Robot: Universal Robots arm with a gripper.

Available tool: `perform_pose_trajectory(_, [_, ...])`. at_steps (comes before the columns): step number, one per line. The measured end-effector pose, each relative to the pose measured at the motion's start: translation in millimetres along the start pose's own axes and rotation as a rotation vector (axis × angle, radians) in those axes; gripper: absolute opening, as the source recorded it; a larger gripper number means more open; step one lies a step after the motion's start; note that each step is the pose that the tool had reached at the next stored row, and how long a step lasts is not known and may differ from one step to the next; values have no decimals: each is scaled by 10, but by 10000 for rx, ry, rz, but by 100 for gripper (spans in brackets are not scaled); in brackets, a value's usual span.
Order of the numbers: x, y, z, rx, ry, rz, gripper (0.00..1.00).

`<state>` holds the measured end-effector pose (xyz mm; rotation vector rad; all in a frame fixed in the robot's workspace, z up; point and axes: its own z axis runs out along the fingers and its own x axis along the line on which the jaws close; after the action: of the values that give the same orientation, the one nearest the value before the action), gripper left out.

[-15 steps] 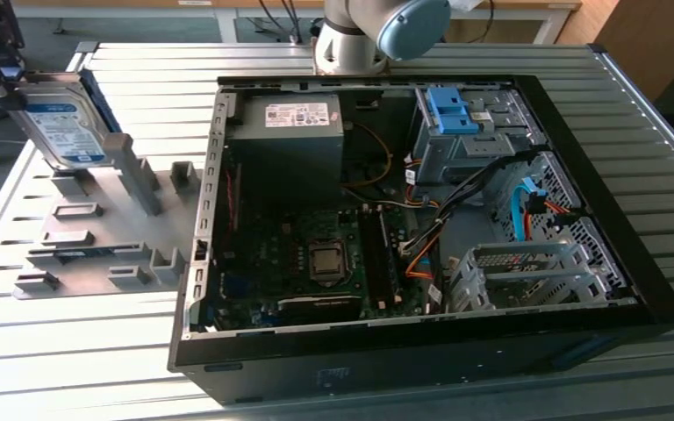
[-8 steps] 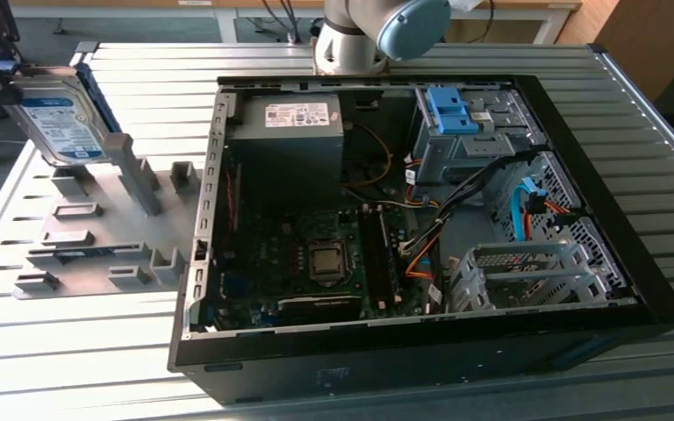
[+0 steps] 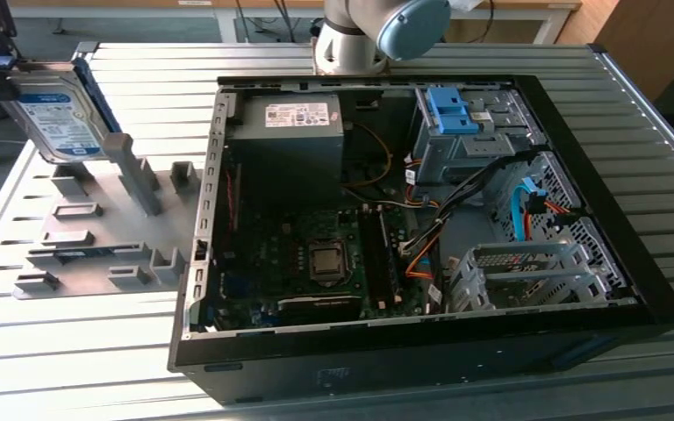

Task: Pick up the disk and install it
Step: 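Pick up the disk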

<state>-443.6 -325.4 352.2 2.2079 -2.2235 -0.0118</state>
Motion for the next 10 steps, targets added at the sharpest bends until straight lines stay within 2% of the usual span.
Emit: perform_pose_trajectory(10, [0, 2, -102, 4, 0, -1, 37])
